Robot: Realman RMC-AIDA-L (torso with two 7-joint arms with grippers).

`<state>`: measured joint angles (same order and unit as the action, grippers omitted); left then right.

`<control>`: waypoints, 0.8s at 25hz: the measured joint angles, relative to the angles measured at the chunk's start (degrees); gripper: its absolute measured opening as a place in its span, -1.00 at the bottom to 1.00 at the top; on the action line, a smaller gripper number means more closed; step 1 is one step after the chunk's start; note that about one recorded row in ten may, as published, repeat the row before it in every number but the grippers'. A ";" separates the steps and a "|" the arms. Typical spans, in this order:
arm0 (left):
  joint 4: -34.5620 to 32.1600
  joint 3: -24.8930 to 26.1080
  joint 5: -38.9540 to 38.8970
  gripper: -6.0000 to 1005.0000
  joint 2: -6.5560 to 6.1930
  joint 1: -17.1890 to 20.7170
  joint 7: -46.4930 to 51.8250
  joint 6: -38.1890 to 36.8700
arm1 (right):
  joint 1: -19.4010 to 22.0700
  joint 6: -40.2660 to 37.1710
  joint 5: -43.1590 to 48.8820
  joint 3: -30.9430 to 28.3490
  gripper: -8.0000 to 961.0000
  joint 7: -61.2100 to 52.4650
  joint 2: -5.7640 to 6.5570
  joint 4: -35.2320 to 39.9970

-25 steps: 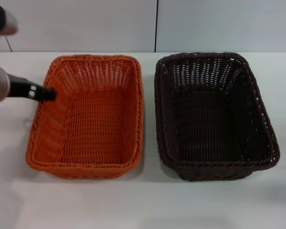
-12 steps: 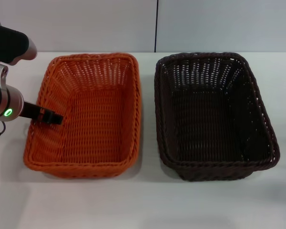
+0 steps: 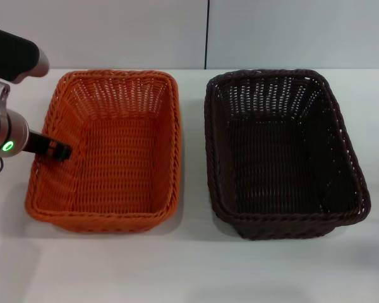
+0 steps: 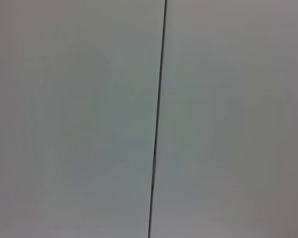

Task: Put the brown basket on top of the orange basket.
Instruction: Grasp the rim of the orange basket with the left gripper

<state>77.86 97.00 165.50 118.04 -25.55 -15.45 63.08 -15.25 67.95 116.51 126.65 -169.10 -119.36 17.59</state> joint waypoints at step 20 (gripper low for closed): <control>27.67 2.27 0.26 -0.51 -0.28 7.91 -22.57 5.22 | 0.33 2.70 -0.21 -0.53 0.42 0.00 0.00 0.71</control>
<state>105.52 99.26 165.76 117.75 -17.63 -38.01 68.30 -14.92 70.65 116.30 126.12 -169.10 -119.35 18.29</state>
